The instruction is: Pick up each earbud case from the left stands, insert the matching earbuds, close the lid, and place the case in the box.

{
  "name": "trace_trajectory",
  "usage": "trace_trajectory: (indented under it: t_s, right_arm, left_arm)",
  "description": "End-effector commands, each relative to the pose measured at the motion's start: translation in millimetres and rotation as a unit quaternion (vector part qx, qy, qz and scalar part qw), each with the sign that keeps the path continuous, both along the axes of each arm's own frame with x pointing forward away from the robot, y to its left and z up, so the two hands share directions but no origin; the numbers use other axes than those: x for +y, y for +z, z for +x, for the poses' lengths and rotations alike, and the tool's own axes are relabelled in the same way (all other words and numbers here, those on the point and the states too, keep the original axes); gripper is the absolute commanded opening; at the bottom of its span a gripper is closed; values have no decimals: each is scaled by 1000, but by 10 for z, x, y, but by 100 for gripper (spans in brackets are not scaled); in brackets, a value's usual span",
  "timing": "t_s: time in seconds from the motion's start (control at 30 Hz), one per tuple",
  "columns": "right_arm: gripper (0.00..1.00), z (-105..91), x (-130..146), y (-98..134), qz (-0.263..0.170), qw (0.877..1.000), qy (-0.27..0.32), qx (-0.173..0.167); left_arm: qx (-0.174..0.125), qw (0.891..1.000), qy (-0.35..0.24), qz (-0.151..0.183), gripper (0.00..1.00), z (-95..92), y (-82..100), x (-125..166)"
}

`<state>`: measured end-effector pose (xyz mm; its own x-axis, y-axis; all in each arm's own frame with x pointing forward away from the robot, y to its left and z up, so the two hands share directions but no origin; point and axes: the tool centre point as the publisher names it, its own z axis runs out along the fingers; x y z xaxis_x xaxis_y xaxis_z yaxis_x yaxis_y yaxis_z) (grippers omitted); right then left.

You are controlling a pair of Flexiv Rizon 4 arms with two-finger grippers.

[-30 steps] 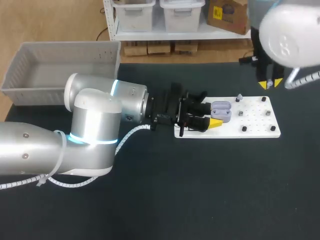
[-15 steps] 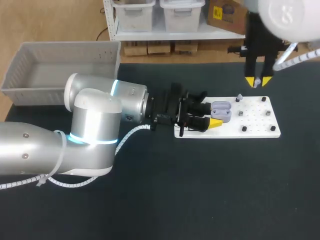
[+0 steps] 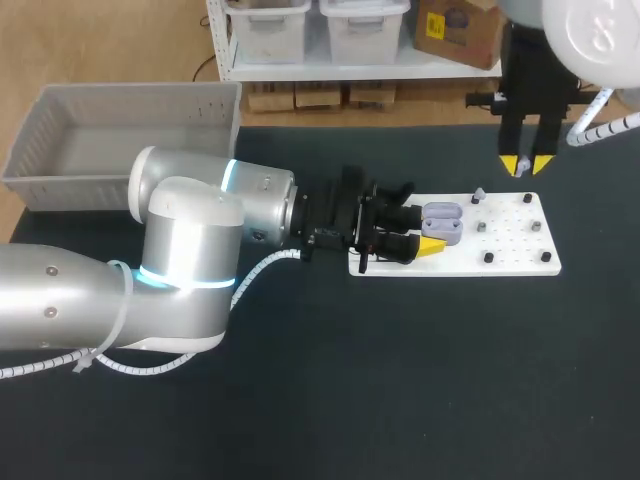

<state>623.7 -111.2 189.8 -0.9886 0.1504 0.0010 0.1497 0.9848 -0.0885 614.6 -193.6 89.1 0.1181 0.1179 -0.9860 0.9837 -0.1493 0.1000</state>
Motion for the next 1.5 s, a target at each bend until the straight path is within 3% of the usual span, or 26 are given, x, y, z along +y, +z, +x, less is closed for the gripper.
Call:
trace_trajectory:
  t_s: [0.03,0.27,0.33,0.53,0.7,0.83,1.17,1.5]
  right_arm:
    - [0,-26,38,1,-1,1000,-6,-3]
    - [0,-191,212,50,0,994,-108,-4]
    - [0,-230,261,52,8,990,-142,2]
    - [0,-289,345,23,-22,973,-227,-19]
    - [0,-344,440,-40,-69,963,-260,-31]
    - [0,-367,506,-56,-79,957,-278,-28]
    - [0,-310,612,-106,-39,946,-322,-10]
    - [0,-275,778,-228,-14,945,-326,9]
  left_arm:
    - [-2,1000,2,-2,0,-10,-10,4]
    - [-2,1000,2,-2,0,-10,-10,4]
    - [-2,1000,2,-2,0,-10,-10,4]
    - [-2,1000,2,-2,0,-10,-10,4]
    - [-2,1000,2,-2,0,-10,-10,4]
    - [-2,1000,2,-2,0,-10,-10,4]
    - [-2,1000,2,-2,0,-10,-10,4]
    - [-2,1000,2,-2,0,-10,-10,4]
